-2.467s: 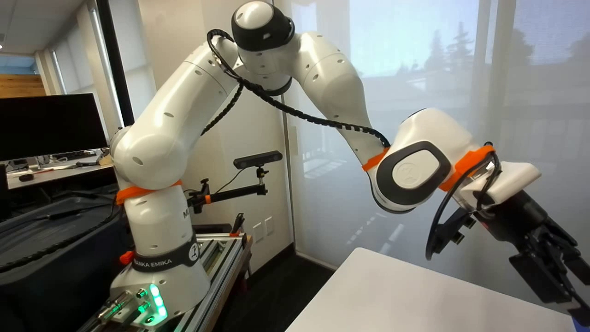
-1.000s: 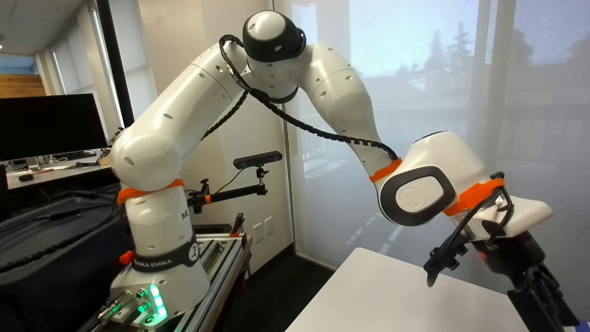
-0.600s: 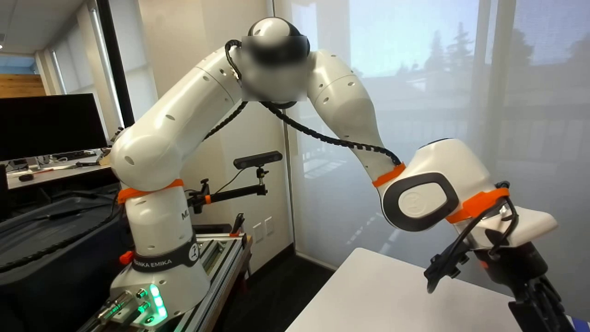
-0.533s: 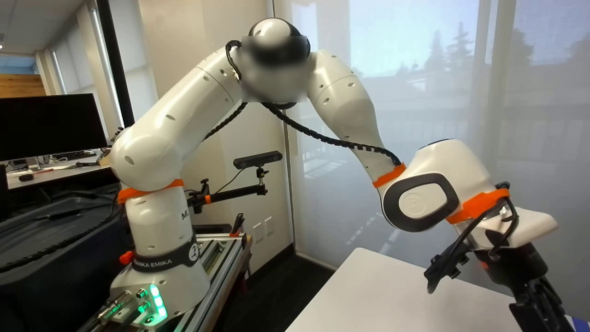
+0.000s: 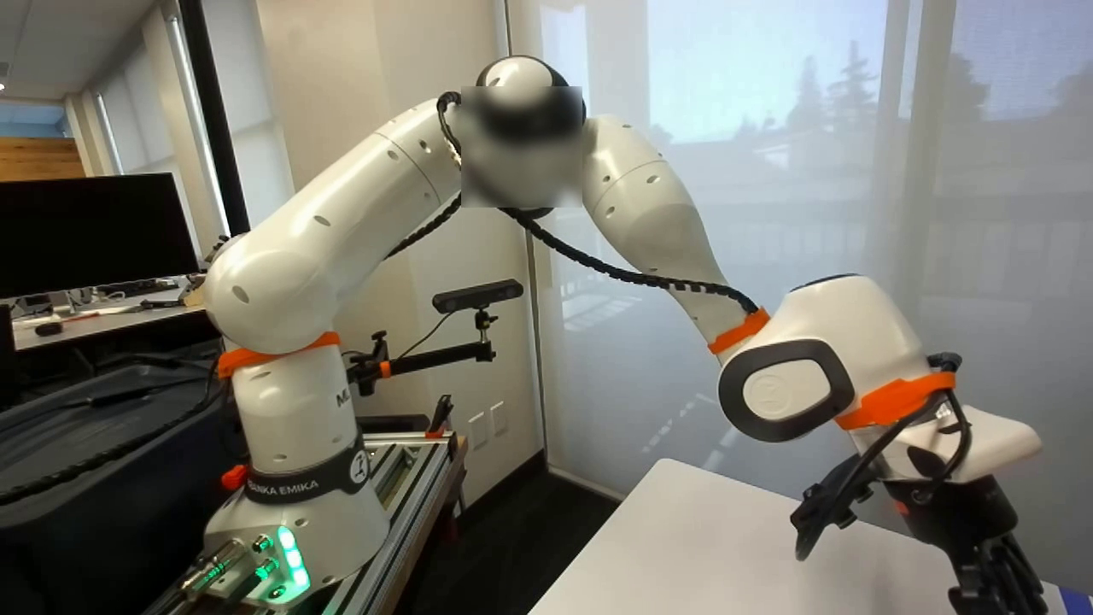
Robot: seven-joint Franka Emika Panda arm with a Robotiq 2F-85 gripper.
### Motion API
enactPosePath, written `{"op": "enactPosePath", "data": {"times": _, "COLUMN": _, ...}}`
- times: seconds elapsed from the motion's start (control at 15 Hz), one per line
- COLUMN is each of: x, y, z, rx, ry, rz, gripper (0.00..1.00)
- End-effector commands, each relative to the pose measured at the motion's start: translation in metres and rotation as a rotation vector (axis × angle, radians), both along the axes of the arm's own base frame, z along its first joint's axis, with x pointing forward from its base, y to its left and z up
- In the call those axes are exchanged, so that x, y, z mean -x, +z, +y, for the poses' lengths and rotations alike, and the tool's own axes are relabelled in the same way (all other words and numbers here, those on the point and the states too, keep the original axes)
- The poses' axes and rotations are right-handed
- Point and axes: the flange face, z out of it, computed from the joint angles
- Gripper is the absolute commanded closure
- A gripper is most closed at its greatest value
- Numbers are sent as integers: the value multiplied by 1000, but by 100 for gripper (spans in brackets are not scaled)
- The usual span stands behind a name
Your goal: Remove the marker from the cup and put it on the table
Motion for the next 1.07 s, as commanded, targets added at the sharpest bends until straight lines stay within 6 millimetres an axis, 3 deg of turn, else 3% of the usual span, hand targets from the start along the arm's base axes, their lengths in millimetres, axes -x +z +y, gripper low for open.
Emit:
{"op": "enactPosePath", "data": {"times": 0.0, "x": -15, "y": -11, "z": 2, "rx": -20, "ry": 4, "rz": 13, "gripper": 35}}
{"op": "enactPosePath", "data": {"times": 0.47, "x": -30, "y": -19, "z": -4, "rx": -45, "ry": 13, "rz": 28, "gripper": 42}}
{"op": "enactPosePath", "data": {"times": 0.6, "x": -33, "y": -21, "z": -7, "rx": -50, "ry": 13, "rz": 28, "gripper": 52}}
{"op": "enactPosePath", "data": {"times": 0.67, "x": -34, "y": -21, "z": -9, "rx": -51, "ry": 14, "rz": 30, "gripper": 45}}
{"op": "enactPosePath", "data": {"times": 0.8, "x": -35, "y": -24, "z": -12, "rx": -58, "ry": 15, "rz": 40, "gripper": 72}}
{"op": "enactPosePath", "data": {"times": 1.0, "x": -37, "y": -24, "z": -16, "rx": -67, "ry": 20, "rz": 37, "gripper": 95}}
